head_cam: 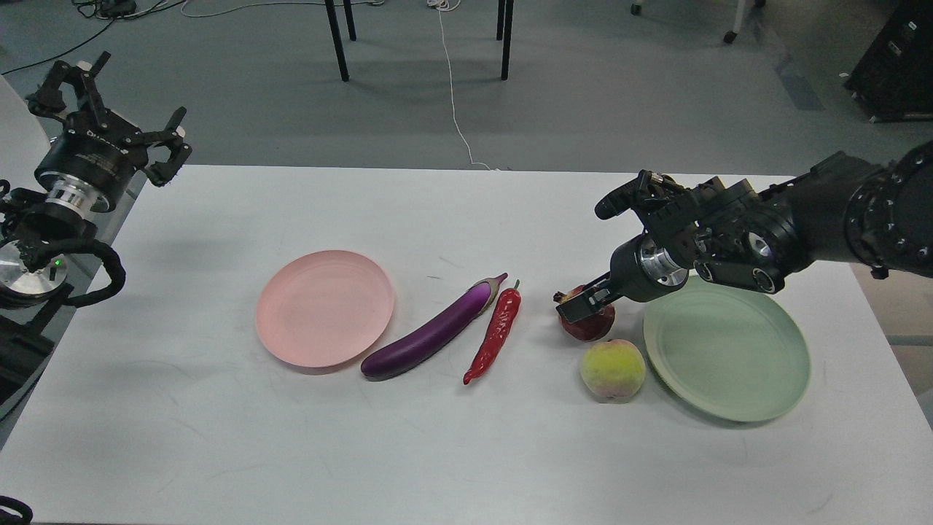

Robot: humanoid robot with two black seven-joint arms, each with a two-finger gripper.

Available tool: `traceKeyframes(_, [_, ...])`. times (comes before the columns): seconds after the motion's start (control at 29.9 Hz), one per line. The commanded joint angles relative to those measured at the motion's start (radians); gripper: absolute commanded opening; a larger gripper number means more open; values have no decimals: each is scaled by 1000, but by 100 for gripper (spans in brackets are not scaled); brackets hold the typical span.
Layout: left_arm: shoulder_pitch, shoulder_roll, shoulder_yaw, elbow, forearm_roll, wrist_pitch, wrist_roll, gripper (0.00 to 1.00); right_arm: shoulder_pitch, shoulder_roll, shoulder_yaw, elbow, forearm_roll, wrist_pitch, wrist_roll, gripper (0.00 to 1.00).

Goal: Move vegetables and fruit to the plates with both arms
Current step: 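Lift the pomegranate and place it on the green plate with the right gripper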

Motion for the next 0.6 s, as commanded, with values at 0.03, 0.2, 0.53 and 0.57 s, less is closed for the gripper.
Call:
traceKeyframes(0.03, [-8,1,4,0,0,0,-1,98,10,-3,-15,9,-22,1,19,58])
traceKeyframes(0.2, [-14,2,2,0,0,0,1,98,89,-39,-10,32,-19,0,23,44])
traceKeyframes(0.53, [-14,17,2,-3,0,0,-1,98,173,-302,-45,161,-116,0,23,45])
traceKeyframes(0.57, [-14,24,2,-3,0,0,-1,98,163,-328,-50,171,-141,-3,23,46])
